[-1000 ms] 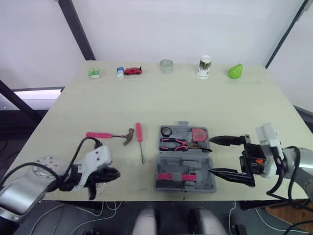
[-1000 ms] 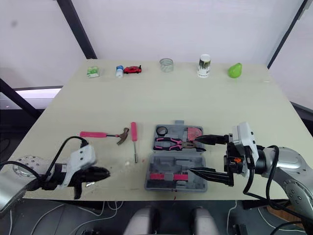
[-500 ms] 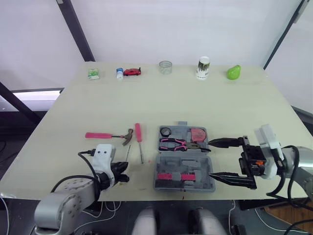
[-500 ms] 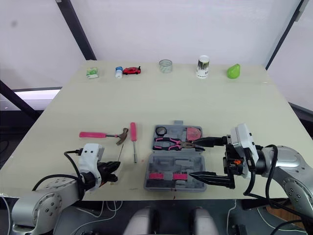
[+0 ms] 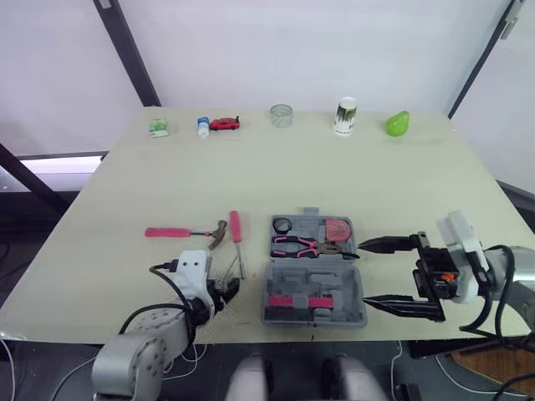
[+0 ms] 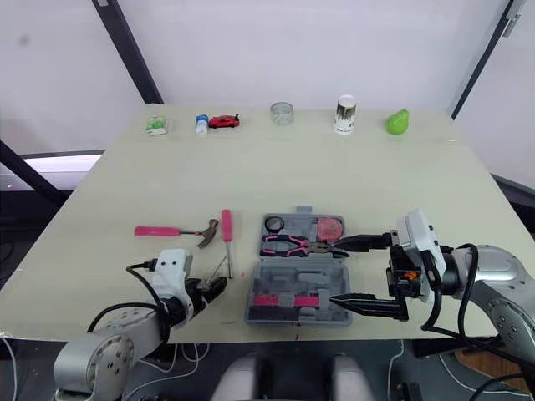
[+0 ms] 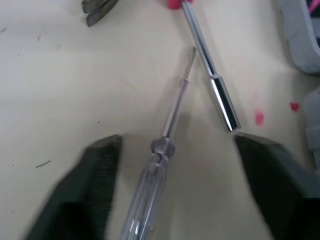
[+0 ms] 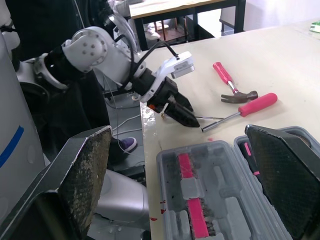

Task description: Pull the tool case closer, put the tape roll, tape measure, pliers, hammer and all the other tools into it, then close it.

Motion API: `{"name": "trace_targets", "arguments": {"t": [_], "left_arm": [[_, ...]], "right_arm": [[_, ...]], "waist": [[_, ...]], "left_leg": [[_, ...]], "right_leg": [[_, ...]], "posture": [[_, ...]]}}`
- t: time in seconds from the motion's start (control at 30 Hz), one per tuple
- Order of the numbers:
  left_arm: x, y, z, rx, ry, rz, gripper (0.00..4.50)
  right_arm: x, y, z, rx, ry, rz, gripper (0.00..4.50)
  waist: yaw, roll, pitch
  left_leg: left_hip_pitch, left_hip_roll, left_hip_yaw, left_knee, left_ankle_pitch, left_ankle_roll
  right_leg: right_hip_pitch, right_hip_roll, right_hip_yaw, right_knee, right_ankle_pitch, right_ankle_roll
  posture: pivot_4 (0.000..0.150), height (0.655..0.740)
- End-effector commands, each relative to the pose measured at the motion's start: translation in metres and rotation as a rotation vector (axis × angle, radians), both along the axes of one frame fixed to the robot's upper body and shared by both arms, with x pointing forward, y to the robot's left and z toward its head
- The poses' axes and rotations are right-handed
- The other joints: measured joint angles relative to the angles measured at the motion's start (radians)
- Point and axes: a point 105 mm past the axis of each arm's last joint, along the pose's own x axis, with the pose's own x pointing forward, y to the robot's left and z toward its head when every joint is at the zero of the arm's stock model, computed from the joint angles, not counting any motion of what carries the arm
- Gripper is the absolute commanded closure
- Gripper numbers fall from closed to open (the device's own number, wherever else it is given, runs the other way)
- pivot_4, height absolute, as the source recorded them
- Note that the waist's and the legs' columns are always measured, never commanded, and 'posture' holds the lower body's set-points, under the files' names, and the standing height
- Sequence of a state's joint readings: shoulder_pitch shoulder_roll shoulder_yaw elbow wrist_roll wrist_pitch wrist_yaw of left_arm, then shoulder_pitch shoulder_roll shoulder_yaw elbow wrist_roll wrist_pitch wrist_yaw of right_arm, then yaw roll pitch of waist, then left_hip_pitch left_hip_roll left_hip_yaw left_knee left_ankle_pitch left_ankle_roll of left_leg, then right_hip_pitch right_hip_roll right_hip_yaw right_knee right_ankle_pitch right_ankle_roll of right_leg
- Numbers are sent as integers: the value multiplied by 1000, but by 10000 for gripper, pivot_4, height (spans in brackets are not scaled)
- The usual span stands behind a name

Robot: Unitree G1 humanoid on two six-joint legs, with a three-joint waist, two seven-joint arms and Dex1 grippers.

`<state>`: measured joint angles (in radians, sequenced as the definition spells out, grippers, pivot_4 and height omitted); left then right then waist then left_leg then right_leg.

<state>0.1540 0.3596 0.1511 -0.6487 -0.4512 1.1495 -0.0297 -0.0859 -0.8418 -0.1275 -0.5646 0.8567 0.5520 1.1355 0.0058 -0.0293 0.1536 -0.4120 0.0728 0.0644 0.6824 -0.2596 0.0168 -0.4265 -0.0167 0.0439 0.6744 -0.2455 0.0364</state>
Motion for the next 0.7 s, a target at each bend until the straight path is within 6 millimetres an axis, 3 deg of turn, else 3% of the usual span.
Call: {"name": "trace_targets", "arguments": {"t": [0.03,0.37,0.47,0.5,0.53,0.63,0.7], "left_arm": [[-1,-1,7,56,-61,-36,5866],[7,-4,2,102,-128,-112,5866],[8,-1,-4,99,-98,-105,12732],[7,0,-7,98,-79,-101,20342],[6,2,-10,103,-66,-101,21961],[6,4,-12,117,-62,-104,37198],[6,5,-12,118,-69,-101,44255]], "right_arm": [[0,-3,6,-2,-29,5,0],[2,-2,6,-10,-32,11,0],[2,-2,7,-12,-35,9,0],[2,-3,7,-13,-37,7,0],[2,-3,7,-13,-38,6,0],[2,-3,6,-13,-40,2,0],[2,-3,6,-11,-41,0,0]], "waist": [[1,0,0],[8,0,0],[7,0,0],[8,0,0],[8,0,0],[8,0,0],[8,0,0]], "left_leg": [[0,0,0,0,0,0],[0,0,1,0,0,0],[-1,0,1,0,0,0],[-1,0,1,0,0,0],[-1,0,1,0,0,0],[-1,0,1,0,0,0],[0,0,1,0,0,0]], "right_leg": [[0,0,0,0,0,0],[0,-1,0,-1,0,0],[0,-1,0,-1,0,0],[0,-1,0,-1,0,0],[0,-1,0,-1,0,0],[0,-1,0,-1,0,0],[0,-1,0,-1,0,0]], "posture": [[1500,7400],[1500,7400],[1500,7400],[1500,7400],[1500,7400],[1500,7400],[1500,7400]]}}
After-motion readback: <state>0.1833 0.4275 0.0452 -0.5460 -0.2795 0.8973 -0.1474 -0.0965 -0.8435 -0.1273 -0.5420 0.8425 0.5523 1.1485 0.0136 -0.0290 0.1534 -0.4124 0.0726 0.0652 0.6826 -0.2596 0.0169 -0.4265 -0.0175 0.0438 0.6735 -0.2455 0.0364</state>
